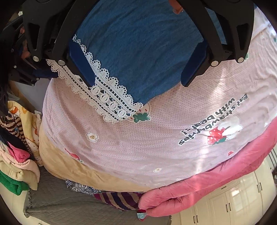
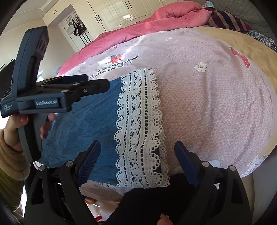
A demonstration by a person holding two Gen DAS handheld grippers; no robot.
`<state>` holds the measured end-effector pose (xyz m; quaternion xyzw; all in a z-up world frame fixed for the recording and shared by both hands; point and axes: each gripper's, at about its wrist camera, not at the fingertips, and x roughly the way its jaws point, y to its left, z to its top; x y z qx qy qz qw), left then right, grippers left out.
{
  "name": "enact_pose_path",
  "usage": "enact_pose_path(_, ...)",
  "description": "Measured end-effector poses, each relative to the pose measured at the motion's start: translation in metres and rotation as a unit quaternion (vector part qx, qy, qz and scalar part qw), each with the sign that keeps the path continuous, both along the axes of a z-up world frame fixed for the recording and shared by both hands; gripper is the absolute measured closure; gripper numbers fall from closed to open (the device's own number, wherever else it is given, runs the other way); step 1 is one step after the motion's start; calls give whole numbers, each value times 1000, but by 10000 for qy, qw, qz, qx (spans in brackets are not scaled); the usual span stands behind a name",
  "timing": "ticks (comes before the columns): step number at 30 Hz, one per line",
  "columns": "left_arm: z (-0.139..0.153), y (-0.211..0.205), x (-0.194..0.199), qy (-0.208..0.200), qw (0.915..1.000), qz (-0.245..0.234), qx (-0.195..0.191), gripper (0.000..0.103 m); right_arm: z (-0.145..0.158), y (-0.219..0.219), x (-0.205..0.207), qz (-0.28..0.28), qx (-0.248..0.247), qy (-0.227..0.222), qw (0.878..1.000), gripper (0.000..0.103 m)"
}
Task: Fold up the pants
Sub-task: 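Grasp the white lace edge with the right tool while the left tool grasps it too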
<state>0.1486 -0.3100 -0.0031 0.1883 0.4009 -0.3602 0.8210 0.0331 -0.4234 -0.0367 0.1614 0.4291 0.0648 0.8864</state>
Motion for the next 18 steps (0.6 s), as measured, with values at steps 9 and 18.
enact_pose_path(9,-13,-14,23,184,9997,-125,-86,10,-10,-1,3,70,-4,127,9999,49)
enact_pose_path(18,-25,-27,43,596,9960,-585,-329,10,-1,-1,-7,-9,-26,-4,10000,63)
